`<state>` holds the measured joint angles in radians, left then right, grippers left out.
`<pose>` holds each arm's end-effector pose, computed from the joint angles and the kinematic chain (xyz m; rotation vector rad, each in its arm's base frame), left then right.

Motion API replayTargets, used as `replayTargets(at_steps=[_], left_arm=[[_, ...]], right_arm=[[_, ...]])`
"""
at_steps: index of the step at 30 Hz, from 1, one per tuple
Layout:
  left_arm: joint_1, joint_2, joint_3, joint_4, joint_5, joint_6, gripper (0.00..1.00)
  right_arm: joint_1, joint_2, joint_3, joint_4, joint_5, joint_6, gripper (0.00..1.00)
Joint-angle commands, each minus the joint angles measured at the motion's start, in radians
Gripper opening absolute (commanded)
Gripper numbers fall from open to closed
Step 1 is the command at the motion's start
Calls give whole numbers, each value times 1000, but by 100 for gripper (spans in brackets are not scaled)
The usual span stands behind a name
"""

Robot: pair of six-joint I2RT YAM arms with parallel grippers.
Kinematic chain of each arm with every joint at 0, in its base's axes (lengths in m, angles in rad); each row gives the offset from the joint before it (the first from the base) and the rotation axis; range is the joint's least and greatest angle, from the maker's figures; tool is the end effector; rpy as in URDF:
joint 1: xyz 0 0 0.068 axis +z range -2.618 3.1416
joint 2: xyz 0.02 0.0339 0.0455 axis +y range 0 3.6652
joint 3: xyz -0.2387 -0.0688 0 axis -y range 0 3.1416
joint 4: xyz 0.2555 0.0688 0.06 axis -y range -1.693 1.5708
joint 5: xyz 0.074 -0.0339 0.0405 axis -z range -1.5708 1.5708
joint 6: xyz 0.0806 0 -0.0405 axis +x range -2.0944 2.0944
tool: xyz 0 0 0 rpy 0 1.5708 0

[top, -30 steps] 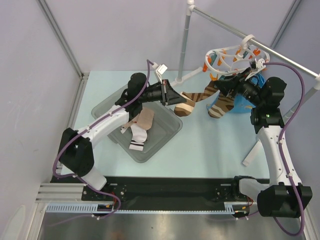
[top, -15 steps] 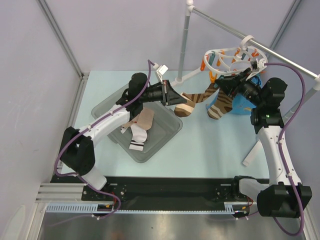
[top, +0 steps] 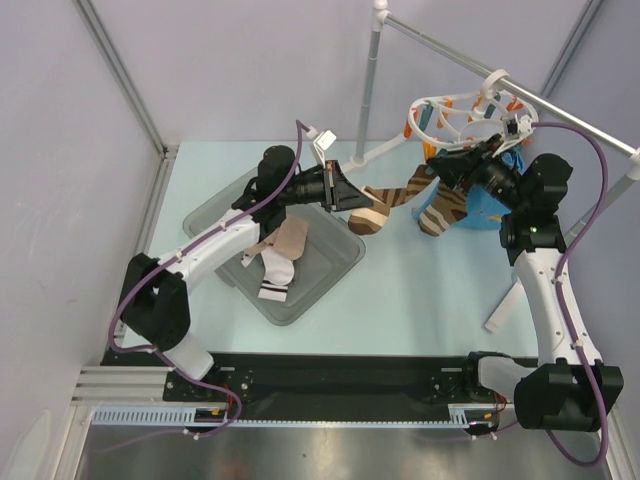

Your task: Remove the socks clipped to the hanger

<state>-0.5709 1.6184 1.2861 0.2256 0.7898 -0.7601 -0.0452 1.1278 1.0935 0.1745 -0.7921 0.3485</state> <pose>0.3245 -0.2765 0.3114 0.5052 1.8708 -1.6018 0.3067 0.0436 0.3986 -0.3799 1.4773 0.8071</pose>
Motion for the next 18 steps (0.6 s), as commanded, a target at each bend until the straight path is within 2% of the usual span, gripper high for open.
replayTargets(at_steps=[1,3,5,7,8,9,18], left_arm=[[9,-9,33,37,17,-11,0],[8,-8,33,43,16,-16,0],[9,-6,33,46,15,-19,0],[8,-8,32,47,14,-19,0],[9,-9,29,46,14,-19,0],[8,-11,27,46,14,-19,0],[9,-31,15,18,0,7,0]], right_arm=[[-1,0,11,95,-19,72,43],[-1,3,8,105,-16,83,41],[-1,4,6,100,-7,86,33],[-1,3,5,95,-4,86,20],[-1,3,3,95,-2,87,5],[-1,1,2,97,-2,87,0],[-1,4,-1,79,-4,92,0]])
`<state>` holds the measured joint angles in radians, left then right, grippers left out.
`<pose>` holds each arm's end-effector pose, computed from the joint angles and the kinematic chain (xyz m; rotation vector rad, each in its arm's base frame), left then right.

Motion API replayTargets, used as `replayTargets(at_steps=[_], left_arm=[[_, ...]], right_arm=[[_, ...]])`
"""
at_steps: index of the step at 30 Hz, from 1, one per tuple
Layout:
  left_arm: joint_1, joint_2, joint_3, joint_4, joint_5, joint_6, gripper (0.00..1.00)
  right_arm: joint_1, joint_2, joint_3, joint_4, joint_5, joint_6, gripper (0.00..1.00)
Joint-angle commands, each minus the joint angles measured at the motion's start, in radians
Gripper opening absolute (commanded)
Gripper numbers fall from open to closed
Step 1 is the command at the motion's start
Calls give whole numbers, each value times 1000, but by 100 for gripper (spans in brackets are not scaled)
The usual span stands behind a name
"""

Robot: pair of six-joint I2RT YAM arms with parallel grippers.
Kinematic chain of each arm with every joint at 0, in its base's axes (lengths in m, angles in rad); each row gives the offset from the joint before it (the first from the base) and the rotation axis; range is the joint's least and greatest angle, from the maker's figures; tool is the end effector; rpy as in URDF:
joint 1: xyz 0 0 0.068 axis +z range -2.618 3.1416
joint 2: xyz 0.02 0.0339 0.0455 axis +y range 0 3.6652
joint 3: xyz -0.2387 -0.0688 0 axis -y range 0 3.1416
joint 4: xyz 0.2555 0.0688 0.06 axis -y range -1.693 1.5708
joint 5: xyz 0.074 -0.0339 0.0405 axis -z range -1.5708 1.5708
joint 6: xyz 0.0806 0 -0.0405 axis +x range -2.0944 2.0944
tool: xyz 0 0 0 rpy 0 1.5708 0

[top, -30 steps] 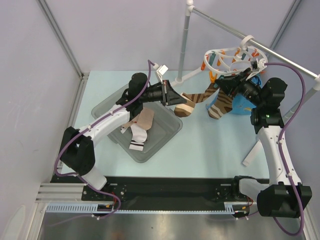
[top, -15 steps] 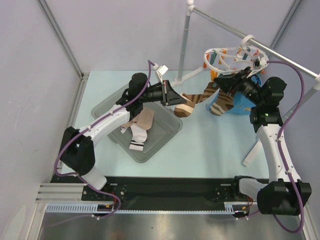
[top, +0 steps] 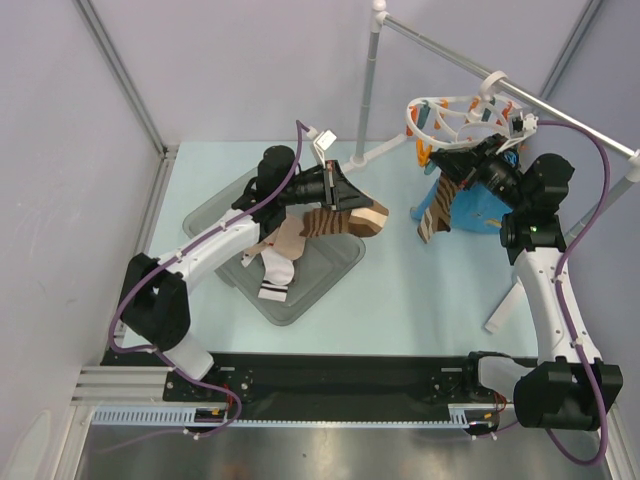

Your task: Remove the socks clipped to the hanger

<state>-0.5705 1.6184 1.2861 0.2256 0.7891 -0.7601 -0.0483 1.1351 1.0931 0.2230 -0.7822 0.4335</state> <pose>0.3247 -0.2763 0.3114 0.5042 1.8708 -1.6010 0.3085 0.0420 0.4027 -0.3251 1.4645 0.8530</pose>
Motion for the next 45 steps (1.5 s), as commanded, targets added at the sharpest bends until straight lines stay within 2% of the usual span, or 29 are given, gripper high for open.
replayTargets(at_steps=[1,4,7,9,13,17,22,24,25,27,30,31,34,38,41,45], left_arm=[[9,-37,18,8,-5,14,0],[11,-70,27,-84,-53,82,0],[15,-132,27,-248,-186,188,0],[37,-163,-1,-316,-246,232,0],[87,-230,-60,-388,-267,283,0],[104,-330,-105,-509,-442,411,0],[126,-348,-79,-670,-622,507,2],[150,-339,-73,-696,-671,524,5],[158,-327,-68,-704,-671,531,10],[169,-296,-28,-761,-695,553,14],[175,-239,9,-812,-747,561,29],[176,-241,4,-807,-754,558,49],[176,-256,-22,-767,-734,544,73],[175,-273,-21,-761,-693,548,75],[176,-310,-33,-737,-642,551,77],[175,-386,-74,-651,-475,555,77]], right_arm=[[2,-5,1,26,-11,7,11],[2,-14,10,-13,7,5,39],[11,-27,39,-132,62,-47,50],[24,-37,47,-210,93,-68,53],[45,-78,37,-335,179,-78,66],[96,-153,18,-453,262,-113,77],[102,-221,19,-608,374,-90,89],[103,-251,14,-666,380,-90,95],[107,-262,14,-688,402,-94,99],[107,-288,13,-752,441,-105,100],[108,-311,11,-816,515,-140,100],[108,-317,7,-826,549,-150,100],[108,-343,-39,-820,567,-157,100],[108,-377,-101,-807,601,-119,99],[107,-394,-105,-801,688,-119,100],[105,-403,-111,-760,773,-137,100]])
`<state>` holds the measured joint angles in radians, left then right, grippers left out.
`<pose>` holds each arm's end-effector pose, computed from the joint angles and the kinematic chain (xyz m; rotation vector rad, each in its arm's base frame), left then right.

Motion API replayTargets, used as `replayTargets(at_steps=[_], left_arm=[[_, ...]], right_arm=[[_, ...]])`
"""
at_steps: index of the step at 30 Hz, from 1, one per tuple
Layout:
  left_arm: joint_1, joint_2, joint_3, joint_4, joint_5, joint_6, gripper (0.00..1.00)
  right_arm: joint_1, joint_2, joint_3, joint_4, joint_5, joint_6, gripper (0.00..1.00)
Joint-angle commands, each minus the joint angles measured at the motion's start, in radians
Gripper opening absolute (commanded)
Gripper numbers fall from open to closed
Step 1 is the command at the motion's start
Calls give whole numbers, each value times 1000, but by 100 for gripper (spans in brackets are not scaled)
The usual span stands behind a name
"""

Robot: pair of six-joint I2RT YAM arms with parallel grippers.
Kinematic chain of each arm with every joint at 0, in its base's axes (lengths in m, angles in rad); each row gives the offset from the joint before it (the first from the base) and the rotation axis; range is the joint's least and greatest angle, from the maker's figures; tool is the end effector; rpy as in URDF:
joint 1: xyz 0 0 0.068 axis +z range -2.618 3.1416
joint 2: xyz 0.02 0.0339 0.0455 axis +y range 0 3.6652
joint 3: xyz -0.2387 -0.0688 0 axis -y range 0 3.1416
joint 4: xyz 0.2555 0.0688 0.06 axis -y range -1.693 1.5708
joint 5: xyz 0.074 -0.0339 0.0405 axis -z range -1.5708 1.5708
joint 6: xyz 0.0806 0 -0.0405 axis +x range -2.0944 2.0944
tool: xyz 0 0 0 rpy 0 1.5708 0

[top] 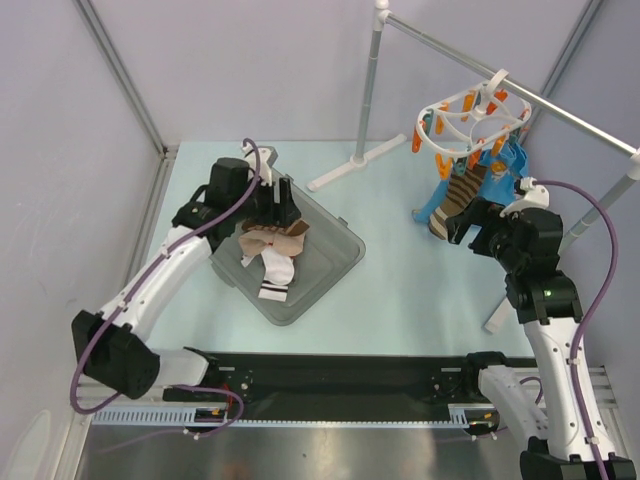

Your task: Remove the socks clipped to the hanger

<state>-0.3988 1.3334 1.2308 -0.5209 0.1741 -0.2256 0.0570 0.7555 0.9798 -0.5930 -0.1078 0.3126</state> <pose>0.3159 -0.1483 0.2895 0.2927 2.2167 -0.5372 0.2249 0.0215 0.3369 0.1772 1.9452 0.3494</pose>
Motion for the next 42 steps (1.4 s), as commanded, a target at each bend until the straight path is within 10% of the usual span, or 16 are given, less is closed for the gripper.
replayTargets(at_steps=[1,18,35,42], left_arm=[[3,-120,-31,122,166,14,78],[5,-324,-162,400,424,-104,80],[3,-295,-232,553,545,-245,75],[-6,-257,-284,676,565,-348,73]], right_arm=[[1,-24,-7,74,97,-24,100],[-98,197,-148,582,14,-89,88],[-98,200,-231,699,-101,-86,37],[-80,225,-121,549,-184,-40,0]])
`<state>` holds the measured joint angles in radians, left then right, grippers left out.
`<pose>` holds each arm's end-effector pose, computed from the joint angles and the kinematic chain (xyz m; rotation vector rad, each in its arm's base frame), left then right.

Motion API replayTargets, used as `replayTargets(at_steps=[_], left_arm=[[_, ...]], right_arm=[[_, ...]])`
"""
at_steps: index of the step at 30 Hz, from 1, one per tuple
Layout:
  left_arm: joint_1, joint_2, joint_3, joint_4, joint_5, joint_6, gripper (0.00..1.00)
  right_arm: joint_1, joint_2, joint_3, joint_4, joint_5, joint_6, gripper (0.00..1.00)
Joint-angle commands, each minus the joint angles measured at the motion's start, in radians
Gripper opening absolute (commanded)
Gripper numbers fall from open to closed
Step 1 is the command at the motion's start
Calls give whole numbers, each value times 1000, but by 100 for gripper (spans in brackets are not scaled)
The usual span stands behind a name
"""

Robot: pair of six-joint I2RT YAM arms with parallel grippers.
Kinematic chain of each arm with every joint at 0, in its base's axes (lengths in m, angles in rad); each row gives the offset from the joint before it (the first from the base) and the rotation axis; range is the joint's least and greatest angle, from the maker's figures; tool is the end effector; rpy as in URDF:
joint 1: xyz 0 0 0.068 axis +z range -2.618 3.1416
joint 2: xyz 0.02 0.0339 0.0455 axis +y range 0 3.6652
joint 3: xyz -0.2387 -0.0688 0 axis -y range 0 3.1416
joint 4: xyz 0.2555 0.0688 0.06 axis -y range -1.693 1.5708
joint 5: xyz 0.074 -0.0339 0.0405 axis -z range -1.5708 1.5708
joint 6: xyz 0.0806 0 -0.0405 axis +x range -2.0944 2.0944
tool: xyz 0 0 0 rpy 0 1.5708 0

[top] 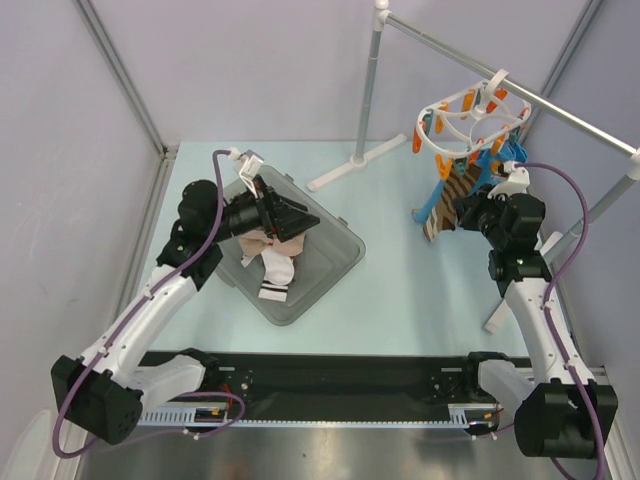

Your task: Remove the socks clipped to the hanger

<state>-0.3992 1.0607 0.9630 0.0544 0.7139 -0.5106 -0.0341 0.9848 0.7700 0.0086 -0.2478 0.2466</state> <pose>0.2544 -0.1646 0.3508 0.4987 1.6878 -1.2526 0.2998 0.0096 0.2854 0.0705 1.7844 0.3731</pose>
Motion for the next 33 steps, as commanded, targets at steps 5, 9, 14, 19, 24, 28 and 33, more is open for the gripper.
replayTargets(at_steps=[5,9,14,19,24,28,33], left_arm=[[-65,48,6,87,-62,-36,72],[-145,111,43,87,-155,9,75],[-265,208,88,159,-220,15,76],[-375,311,169,142,-292,70,78],[-454,425,312,73,-376,133,80],[-486,502,422,16,-490,171,83],[-521,574,476,39,-510,179,83]], right_arm=[[31,-69,135,-108,-123,121,0],[62,-101,158,-160,-154,192,0],[68,-126,173,-165,-214,258,0],[74,-152,198,-183,-234,302,0],[73,-159,209,-200,-257,341,0],[74,-161,206,-188,-277,388,0],[74,-173,175,-133,-289,448,0]])
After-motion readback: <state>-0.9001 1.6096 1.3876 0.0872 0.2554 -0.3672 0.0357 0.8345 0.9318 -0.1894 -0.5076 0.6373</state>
